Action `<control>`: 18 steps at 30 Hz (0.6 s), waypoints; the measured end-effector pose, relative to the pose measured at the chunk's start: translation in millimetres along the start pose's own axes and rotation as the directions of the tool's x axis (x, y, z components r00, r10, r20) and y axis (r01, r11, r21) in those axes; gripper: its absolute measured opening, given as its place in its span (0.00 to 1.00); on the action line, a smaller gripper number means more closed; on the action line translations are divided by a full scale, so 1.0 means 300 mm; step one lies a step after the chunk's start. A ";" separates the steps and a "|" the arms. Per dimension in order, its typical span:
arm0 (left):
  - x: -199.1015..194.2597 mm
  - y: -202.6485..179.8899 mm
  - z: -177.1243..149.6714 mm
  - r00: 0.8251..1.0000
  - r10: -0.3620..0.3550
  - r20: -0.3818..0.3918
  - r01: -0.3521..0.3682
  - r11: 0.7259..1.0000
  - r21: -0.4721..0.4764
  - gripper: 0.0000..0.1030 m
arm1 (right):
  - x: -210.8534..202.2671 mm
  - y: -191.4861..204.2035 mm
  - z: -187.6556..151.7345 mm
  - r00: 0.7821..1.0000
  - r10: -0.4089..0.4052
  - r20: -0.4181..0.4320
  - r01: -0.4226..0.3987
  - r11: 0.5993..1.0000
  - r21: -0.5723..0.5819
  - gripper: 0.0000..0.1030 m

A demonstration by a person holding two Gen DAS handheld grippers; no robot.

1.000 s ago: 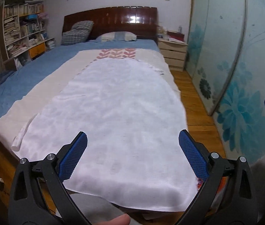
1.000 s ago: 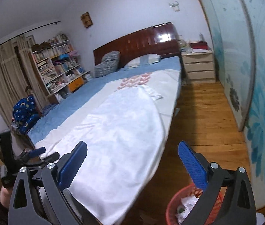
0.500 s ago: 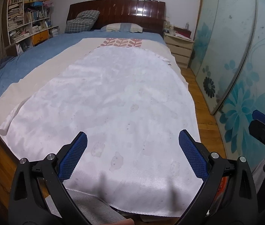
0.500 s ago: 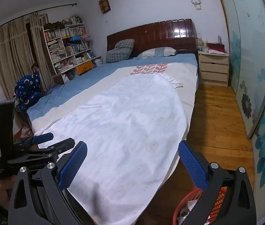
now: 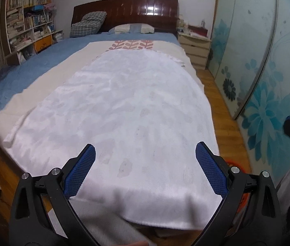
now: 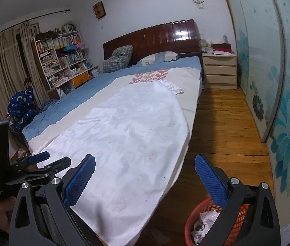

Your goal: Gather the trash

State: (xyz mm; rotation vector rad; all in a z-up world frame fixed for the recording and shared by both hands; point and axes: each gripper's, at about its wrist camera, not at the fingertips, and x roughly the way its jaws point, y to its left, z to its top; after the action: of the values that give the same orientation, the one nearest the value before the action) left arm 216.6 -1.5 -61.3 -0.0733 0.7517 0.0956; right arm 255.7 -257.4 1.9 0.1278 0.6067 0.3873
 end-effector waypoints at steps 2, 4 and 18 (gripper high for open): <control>-0.049 -0.003 -0.006 1.000 -0.001 0.011 0.001 1.000 0.003 0.94 | -0.063 0.002 -0.004 1.000 -0.010 0.019 0.010 1.000 -0.008 0.93; -0.099 -0.005 -0.026 1.000 -0.008 0.017 0.008 1.000 0.004 0.94 | -0.118 0.003 -0.011 1.000 -0.013 0.028 0.013 1.000 -0.011 0.93; -0.230 -0.018 -0.124 0.999 -0.003 0.037 0.004 1.000 -0.018 0.94 | -0.318 0.055 -0.118 0.998 0.030 0.057 -0.027 0.998 -0.059 0.93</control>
State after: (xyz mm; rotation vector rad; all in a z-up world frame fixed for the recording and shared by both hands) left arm 141.9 -14.8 -40.9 -0.0893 0.7134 0.1002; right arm 158.2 -279.3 27.4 0.0913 0.5361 0.4269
